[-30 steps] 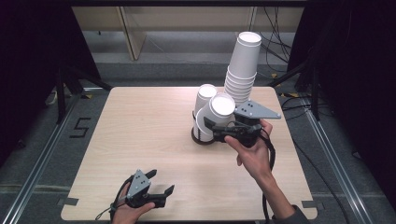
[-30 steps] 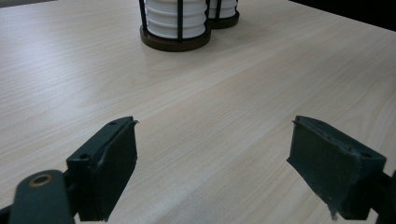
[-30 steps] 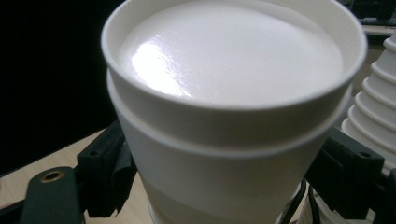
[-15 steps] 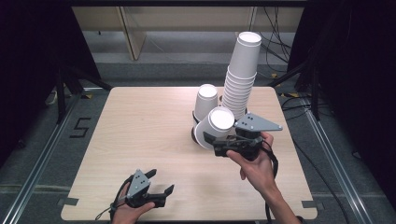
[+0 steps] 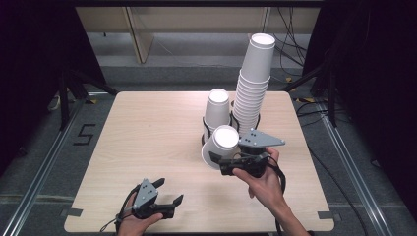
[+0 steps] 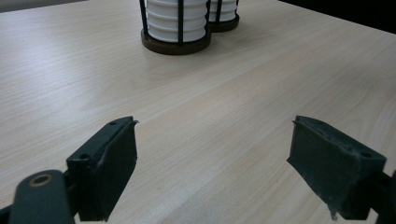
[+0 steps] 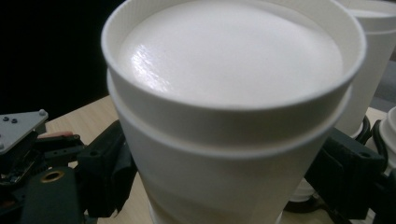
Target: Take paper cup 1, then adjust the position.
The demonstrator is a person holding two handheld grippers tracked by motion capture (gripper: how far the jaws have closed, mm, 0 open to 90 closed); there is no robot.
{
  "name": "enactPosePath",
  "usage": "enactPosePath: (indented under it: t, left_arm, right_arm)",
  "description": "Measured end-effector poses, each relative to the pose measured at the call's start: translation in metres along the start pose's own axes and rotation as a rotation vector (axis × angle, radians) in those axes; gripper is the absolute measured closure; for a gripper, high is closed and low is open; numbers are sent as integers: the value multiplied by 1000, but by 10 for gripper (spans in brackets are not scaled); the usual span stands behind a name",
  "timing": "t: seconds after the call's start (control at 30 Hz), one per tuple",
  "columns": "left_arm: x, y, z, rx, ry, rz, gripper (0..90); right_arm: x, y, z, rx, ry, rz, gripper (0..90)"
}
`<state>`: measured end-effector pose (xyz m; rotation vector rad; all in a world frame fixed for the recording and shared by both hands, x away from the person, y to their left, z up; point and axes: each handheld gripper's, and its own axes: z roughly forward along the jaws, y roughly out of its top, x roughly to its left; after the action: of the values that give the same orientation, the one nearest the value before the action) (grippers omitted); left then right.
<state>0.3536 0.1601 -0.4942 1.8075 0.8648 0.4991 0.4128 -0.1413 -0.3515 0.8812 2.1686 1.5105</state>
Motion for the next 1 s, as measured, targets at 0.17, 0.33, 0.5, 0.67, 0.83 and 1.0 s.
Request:
enactPosePath:
  t: [0.17,0.33,0.5,0.67,0.83,1.0]
  left_arm:
    - [0,0,-1,6,0,1,146]
    - [0,0,-1,4,-4,2,146]
    - [0,0,-1,5,-7,2,146]
    - [-2,0,0,-1,-13,0,146]
    - [-2,0,-2,6,-8,3,146]
    - [-4,0,-1,-13,-31,-1,146]
  right_arm:
    - [1,-11,6,33,18,13,183]
    - [3,-20,11,66,32,27,183]
    - [7,-28,17,90,50,11,183]
    - [11,-37,23,123,74,29,183]
    - [12,-44,29,146,87,38,183]
    - [15,-49,33,142,109,39,183]
